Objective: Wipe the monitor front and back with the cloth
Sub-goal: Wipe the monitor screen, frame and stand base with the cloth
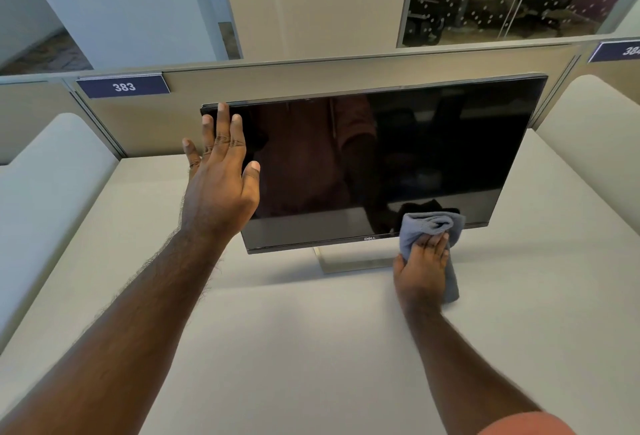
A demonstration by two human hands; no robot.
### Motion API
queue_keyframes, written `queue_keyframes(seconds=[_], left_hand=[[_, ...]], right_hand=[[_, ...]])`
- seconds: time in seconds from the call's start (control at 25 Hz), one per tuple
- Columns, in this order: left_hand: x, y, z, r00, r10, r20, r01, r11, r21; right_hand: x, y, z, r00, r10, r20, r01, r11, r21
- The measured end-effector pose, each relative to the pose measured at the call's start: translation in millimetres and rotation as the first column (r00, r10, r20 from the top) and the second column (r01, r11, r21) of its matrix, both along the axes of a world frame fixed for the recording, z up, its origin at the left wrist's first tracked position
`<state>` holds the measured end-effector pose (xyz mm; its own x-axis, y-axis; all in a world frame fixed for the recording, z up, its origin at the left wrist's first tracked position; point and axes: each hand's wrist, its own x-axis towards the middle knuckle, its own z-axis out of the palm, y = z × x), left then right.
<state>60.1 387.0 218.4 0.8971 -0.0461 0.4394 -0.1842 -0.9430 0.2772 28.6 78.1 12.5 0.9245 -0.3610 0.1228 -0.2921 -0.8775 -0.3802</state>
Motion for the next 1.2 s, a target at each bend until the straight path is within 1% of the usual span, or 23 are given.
queue_keyframes(seconds=[0.08, 0.2, 0.28, 0.36, 0.4, 0.44, 0.52, 0.56, 0.6, 0.64, 0.72, 0.76, 0.84, 0.92, 1.0, 1.08, 1.16, 1.2], left_hand=[[-3, -2, -4, 1.0, -0.004, -0.004, 0.004, 1.0, 0.004], [-9, -5, -13, 1.0, -0.017, -0.017, 0.017, 1.0, -0.004], [-21, -15, -30, 0.999, -0.018, -0.03, 0.019, 1.0, 0.019], [-42, -32, -60, 0.997, -0.038, -0.067, 0.043, 0.996, 0.075], [-54, -42, -80, 0.991, -0.069, -0.114, 0.081, 0.991, 0.106], [-64, -52, -100, 0.978, -0.1, -0.185, 0.127, 0.982, 0.141], [-78, -67, -142, 0.92, -0.136, -0.368, 0.224, 0.952, 0.208], [-79, -73, -162, 0.88, -0.135, -0.455, 0.259, 0.94, 0.222], [-78, -79, -179, 0.839, -0.124, -0.53, 0.279, 0.934, 0.223], [-75, -84, -193, 0.8, -0.109, -0.59, 0.288, 0.932, 0.219], [-66, -92, -211, 0.736, -0.072, -0.673, 0.287, 0.934, 0.214], [-62, -95, -216, 0.712, -0.052, -0.7, 0.276, 0.938, 0.21], [-55, -98, -226, 0.678, -0.027, -0.735, 0.252, 0.947, 0.198], [-52, -99, -230, 0.661, -0.03, -0.75, 0.245, 0.953, 0.178], [-52, -98, -233, 0.654, -0.044, -0.755, 0.244, 0.957, 0.156], [-52, -97, -232, 0.651, -0.052, -0.757, 0.243, 0.96, 0.143], [-51, -96, -231, 0.642, -0.054, -0.765, 0.245, 0.96, 0.138], [-50, -97, -231, 0.638, -0.053, -0.768, 0.246, 0.959, 0.139]], right_hand=[[9, -12, 6, 0.998, -0.061, -0.007, 0.061, 0.994, 0.092], [15, -37, 5, 0.991, -0.127, 0.037, 0.12, 0.982, 0.145], [8, -54, 1, 0.988, -0.124, 0.097, 0.097, 0.965, 0.245], [-6, -58, -6, 0.991, -0.098, 0.093, 0.07, 0.959, 0.276], [-13, -56, -11, 0.995, -0.086, 0.054, 0.069, 0.964, 0.257], [-19, -51, -17, 0.999, -0.03, -0.028, 0.034, 0.984, 0.175], [-28, -37, -31, 0.967, 0.111, -0.228, -0.114, 0.994, 0.002], [-27, -28, -38, 0.938, 0.156, -0.308, -0.175, 0.984, -0.036], [-25, -16, -42, 0.913, 0.209, -0.35, -0.248, 0.966, -0.07], [-24, -4, -47, 0.898, 0.268, -0.348, -0.313, 0.946, -0.08], [-22, 20, -50, 0.848, 0.374, -0.377, -0.444, 0.888, -0.118], [-21, 29, -50, 0.822, 0.404, -0.4, -0.481, 0.87, -0.11], [-20, 33, -53, 0.807, 0.422, -0.414, -0.516, 0.844, -0.145], [-15, 17, -52, 0.822, 0.361, -0.441, -0.462, 0.875, -0.145], [-12, -6, -50, 0.842, 0.254, -0.476, -0.369, 0.914, -0.167], [-4, -23, -45, 0.84, 0.152, -0.521, -0.268, 0.951, -0.155], [2, -23, -42, 0.837, 0.118, -0.535, -0.228, 0.963, -0.144], [3, -16, -42, 0.832, 0.151, -0.534, -0.258, 0.957, -0.131]])
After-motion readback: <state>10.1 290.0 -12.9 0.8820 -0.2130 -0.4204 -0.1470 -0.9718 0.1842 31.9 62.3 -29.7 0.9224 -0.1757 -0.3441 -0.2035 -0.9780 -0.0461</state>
